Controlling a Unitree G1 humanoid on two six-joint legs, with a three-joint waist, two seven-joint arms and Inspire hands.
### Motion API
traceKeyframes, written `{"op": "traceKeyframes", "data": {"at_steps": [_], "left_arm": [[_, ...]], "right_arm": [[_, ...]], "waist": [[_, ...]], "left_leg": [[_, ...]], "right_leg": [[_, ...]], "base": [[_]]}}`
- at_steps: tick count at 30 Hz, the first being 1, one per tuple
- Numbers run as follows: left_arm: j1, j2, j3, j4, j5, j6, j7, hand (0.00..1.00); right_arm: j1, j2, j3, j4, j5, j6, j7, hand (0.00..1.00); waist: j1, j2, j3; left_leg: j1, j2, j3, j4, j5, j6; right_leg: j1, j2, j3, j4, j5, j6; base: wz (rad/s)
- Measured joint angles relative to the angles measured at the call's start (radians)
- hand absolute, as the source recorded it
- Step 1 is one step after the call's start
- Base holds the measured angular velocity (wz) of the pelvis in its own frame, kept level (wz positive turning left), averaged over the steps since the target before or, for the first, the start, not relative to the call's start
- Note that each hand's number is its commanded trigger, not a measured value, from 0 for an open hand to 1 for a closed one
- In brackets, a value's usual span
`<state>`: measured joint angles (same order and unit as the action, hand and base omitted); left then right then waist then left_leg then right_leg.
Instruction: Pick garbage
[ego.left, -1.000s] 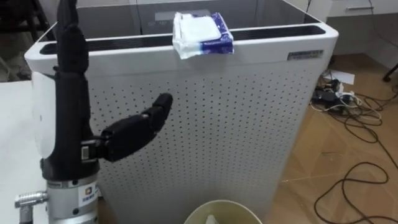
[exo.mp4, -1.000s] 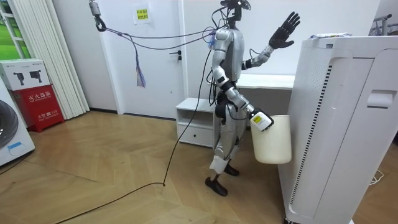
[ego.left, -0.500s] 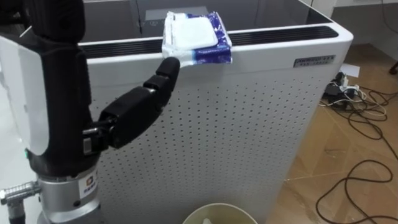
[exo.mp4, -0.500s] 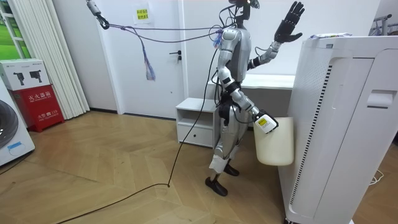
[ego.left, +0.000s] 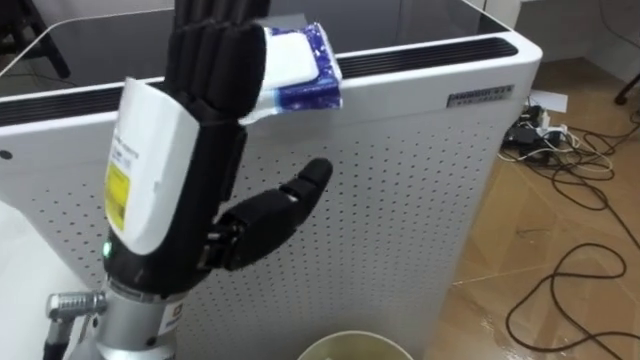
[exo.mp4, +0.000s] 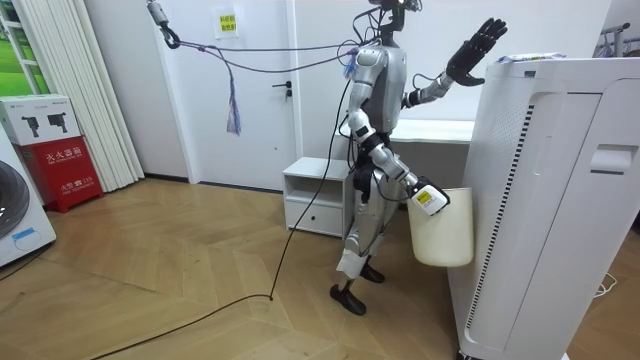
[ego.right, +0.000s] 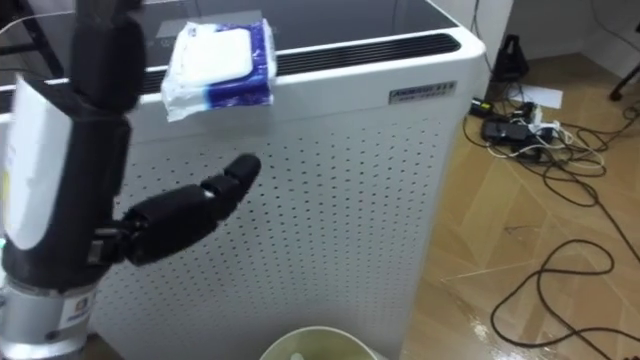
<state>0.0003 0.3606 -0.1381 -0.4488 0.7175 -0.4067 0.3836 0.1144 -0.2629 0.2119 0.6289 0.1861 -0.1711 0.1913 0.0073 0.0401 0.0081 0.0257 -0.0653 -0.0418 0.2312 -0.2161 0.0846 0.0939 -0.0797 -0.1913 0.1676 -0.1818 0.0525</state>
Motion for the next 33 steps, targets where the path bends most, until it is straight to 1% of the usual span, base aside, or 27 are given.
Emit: {"op": "traceKeyframes", "data": {"at_steps": [1, 2, 7, 11, 14, 17, 18, 20, 23, 24, 26, 28, 30, 33], "left_arm": [[0.004, 0.012, -0.003, 0.0, -0.003, 0.0, -0.005, 0.0], [0.006, 0.015, -0.003, -0.001, -0.007, 0.0, -0.011, 0.0], [0.001, 0.015, -0.002, -0.003, -0.032, -0.002, -0.047, 0.0], [0.001, 0.016, -0.002, -0.003, -0.032, -0.005, -0.05, 0.0], [0.0, 0.015, -0.001, -0.003, -0.032, -0.009, -0.052, 0.0], [-0.004, 0.016, 0.01, -0.003, -0.03, -0.009, -0.053, 0.0], [-0.005, 0.015, 0.017, -0.003, -0.028, -0.009, -0.053, 0.0], [-0.023, 0.019, 0.018, -0.003, -0.027, -0.009, -0.052, 0.0], [-0.062, 0.031, 0.026, -0.005, -0.025, -0.009, -0.039, 0.0], [-0.065, 0.032, 0.032, -0.007, -0.024, -0.01, -0.038, 0.0], [-0.071, 0.033, 0.065, -0.021, 0.011, -0.007, -0.033, 0.0], [-0.08, 0.033, 0.1, -0.03, 0.07, -0.007, 0.002, 0.0], [-0.093, 0.033, 0.122, -0.032, 0.109, -0.005, 0.018, 0.0], [-0.096, 0.032, 0.149, -0.062, 0.161, 0.01, 0.042, 0.0]], "right_arm": [[0.007, -0.008, 0.001, -0.012, 0.0, 0.0, 0.001, 1.0], [0.01, -0.013, 0.001, -0.016, 0.0, 0.0, 0.0, 1.0], [0.01, -0.016, 0.001, -0.016, 0.0, -0.001, -0.004, 1.0], [0.01, -0.015, 0.002, -0.016, 0.0, -0.001, 0.0, 1.0], [0.011, -0.015, 0.002, -0.016, 0.0, -0.001, 0.006, 1.0], [0.013, -0.013, 0.002, -0.016, 0.0, -0.001, 0.01, 1.0], [0.015, -0.013, 0.002, -0.016, 0.0, -0.001, 0.011, 1.0], [0.018, -0.017, 0.002, -0.016, 0.0, -0.001, 0.009, 1.0], [0.022, -0.019, 0.002, -0.016, 0.0, -0.001, 0.005, 1.0], [0.023, -0.019, 0.002, -0.016, 0.0, -0.001, 0.005, 1.0], [0.025, -0.019, 0.001, -0.016, 0.0, -0.001, 0.006, 1.0], [0.027, -0.019, 0.0, -0.015, 0.0, -0.001, 0.004, 1.0], [0.028, -0.018, 0.0, -0.015, 0.0, -0.001, 0.001, 1.0], [0.036, -0.015, 0.0, -0.015, -0.001, 0.0, -0.003, 1.0]], "waist": [[0.001, 0.002, -0.0008], [0.001, 0.006, -0.0011], [-0.001, 0.02, -0.0008], [0.002, 0.022, -0.0007], [0.002, 0.025, 0.0012], [0.003, 0.029, 0.0018], [0.005, 0.031, 0.0022], [0.019, 0.034, 0.0039], [0.028, 0.034, 0.0039], [0.028, 0.034, 0.0038], [0.029, 0.034, 0.0038], [0.03, 0.034, 0.0037], [0.032, 0.033, 0.0037], [0.036, 0.033, 0.0028]], "left_leg": [[0.004, 0.001, 0.009, -0.003, 0.0, 0.0], [0.005, 0.002, 0.01, -0.003, 0.0, 0.0], [0.005, 0.002, 0.01, -0.002, 0.0, -0.001], [0.006, 0.002, 0.008, 0.0, 0.002, -0.002], [0.005, 0.002, 0.008, -0.003, 0.003, -0.003], [0.009, 0.003, 0.008, -0.011, 0.004, -0.004], [0.013, 0.003, 0.008, -0.012, 0.004, -0.004], [0.016, 0.004, 0.01, -0.013, 0.004, -0.004], [0.017, 0.004, 0.01, -0.019, 0.004, -0.004], [0.017, 0.004, 0.01, -0.02, 0.004, -0.004], [0.018, 0.004, 0.011, -0.021, 0.004, -0.004], [0.02, 0.004, 0.013, -0.022, 0.004, -0.004], [0.02, 0.005, 0.012, -0.022, 0.004, -0.004], [0.02, 0.005, 0.012, -0.022, 0.004, -0.004]], "right_leg": [[0.0, 0.0, 0.003, 0.0, 0.0, 0.0], [0.0, 0.0, 0.005, 0.0, 0.0, 0.0], [0.001, 0.0, 0.003, 0.001, 0.001, -0.002], [0.003, 0.001, 0.003, 0.003, 0.002, -0.004], [0.003, 0.002, 0.004, 0.004, 0.003, -0.005], [0.004, 0.003, 0.005, 0.002, 0.003, -0.005], [0.005, 0.004, 0.011, 0.001, 0.003, -0.005], [0.004, 0.005, 0.023, 0.0, 0.003, -0.005], [0.003, 0.005, 0.026, -0.001, 0.003, -0.005], [0.002, 0.005, 0.026, -0.001, 0.003, -0.004], [0.002, 0.005, 0.026, -0.001, 0.003, -0.004], [0.003, 0.005, 0.027, -0.002, 0.003, -0.005], [0.003, 0.005, 0.026, -0.002, 0.003, -0.005], [0.003, 0.005, 0.024, -0.001, 0.003, -0.005]], "base": [[-0.15], [-0.12], [0.0], [0.0], [0.0], [0.0], [0.0], [-0.06], [-0.01], [0.0], [0.0], [0.0], [0.0], [0.0]]}}
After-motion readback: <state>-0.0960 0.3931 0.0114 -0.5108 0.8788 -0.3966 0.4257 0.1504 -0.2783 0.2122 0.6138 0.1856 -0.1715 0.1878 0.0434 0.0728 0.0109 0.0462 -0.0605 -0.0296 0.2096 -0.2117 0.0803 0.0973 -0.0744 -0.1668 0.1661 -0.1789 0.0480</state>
